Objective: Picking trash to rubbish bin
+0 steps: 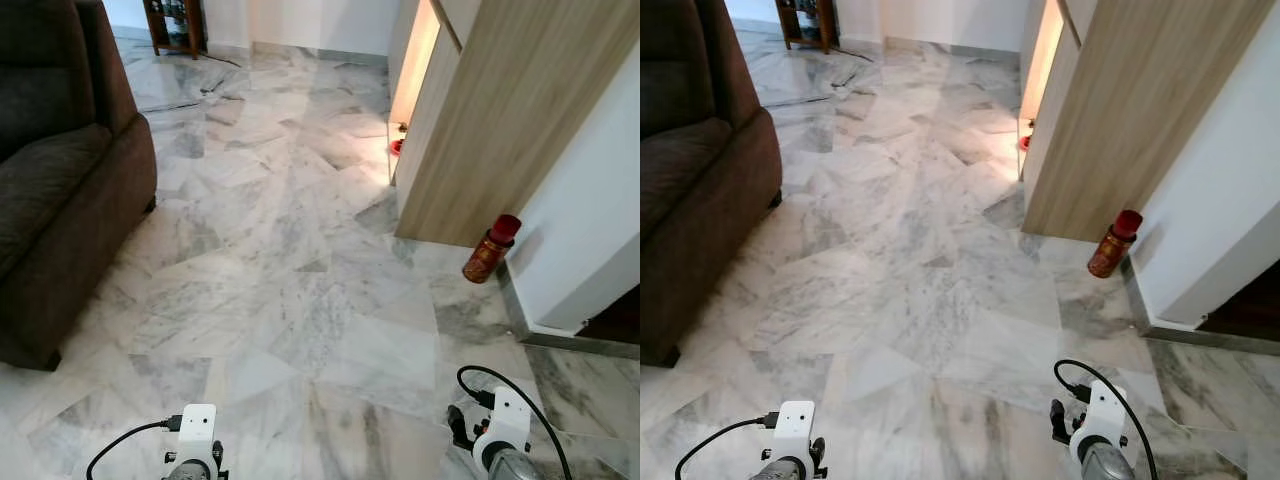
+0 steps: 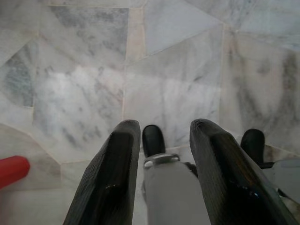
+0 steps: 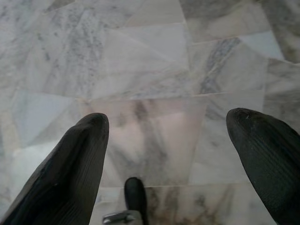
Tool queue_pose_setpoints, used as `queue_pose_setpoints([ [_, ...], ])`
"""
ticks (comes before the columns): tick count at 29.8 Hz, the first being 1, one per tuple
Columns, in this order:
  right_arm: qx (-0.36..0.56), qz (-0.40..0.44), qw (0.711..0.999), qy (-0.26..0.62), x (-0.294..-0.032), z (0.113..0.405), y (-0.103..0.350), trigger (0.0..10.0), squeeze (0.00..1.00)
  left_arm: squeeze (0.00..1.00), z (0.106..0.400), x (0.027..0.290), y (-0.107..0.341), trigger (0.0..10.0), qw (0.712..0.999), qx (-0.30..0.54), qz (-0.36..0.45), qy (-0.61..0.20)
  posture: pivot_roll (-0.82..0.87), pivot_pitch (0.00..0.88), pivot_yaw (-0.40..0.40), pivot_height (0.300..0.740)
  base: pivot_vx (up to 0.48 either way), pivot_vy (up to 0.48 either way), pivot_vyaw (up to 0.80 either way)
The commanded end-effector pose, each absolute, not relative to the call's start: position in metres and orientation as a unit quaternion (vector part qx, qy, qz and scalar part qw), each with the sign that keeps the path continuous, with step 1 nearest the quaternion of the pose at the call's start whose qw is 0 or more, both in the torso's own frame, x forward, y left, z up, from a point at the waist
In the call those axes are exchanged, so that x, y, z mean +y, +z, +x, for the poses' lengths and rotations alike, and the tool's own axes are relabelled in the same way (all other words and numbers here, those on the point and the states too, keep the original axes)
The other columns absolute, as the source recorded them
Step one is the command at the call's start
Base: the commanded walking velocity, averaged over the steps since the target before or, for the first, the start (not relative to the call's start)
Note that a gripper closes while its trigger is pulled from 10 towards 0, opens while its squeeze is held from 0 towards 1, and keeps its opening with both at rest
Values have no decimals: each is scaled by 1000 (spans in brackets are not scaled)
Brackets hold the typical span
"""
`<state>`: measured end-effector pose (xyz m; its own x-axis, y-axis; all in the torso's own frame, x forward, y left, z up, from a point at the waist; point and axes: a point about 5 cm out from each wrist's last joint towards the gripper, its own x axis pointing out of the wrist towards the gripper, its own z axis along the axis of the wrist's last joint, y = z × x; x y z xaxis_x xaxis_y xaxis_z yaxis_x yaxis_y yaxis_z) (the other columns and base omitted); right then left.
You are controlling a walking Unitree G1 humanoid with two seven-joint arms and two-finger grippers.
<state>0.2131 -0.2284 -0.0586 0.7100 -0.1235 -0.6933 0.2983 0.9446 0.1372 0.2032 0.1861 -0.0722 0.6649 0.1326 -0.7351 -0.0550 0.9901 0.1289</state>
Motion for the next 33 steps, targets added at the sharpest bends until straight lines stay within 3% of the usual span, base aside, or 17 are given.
queue_pose_setpoints([
  [1,363,128,915,-123,-228,212,-60,10000,0,0,202,187,-73,10000,907,414,53,52,-13,83,-62,740,0,0,0],
  [9,368,144,908,-140,-224,207,-64,10000,0,0,207,188,-71,10000,906,417,37,59,-25,58,-48,740,0,0,0],
  [12,360,144,908,-157,-237,202,-63,10000,0,0,231,171,-59,10000,916,395,71,-12,-93,29,-1,740,0,0,0],
  [18,355,141,904,-194,-256,188,-64,10000,0,0,238,133,-55,10000,901,377,150,-152,-184,15,41,740,0,0,0],
  [23,346,150,906,-192,-253,186,-65,10000,0,0,245,134,-50,10000,918,366,99,-115,-177,15,14,740,0,0,0],
  [26,341,152,908,-193,-253,186,-64,10000,0,0,237,138,-56,10000,914,379,100,-105,-189,62,38,740,0,0,0],
  [29,350,150,904,-197,-254,184,-66,10000,0,0,222,141,-65,10000,905,399,107,-97,-109,55,-14,740,0,0,0],
  [33,362,143,905,-173,-245,187,-68,10000,0,0,212,164,-70,10000,909,407,89,-29,-63,63,-24,740,0,0,0],
])
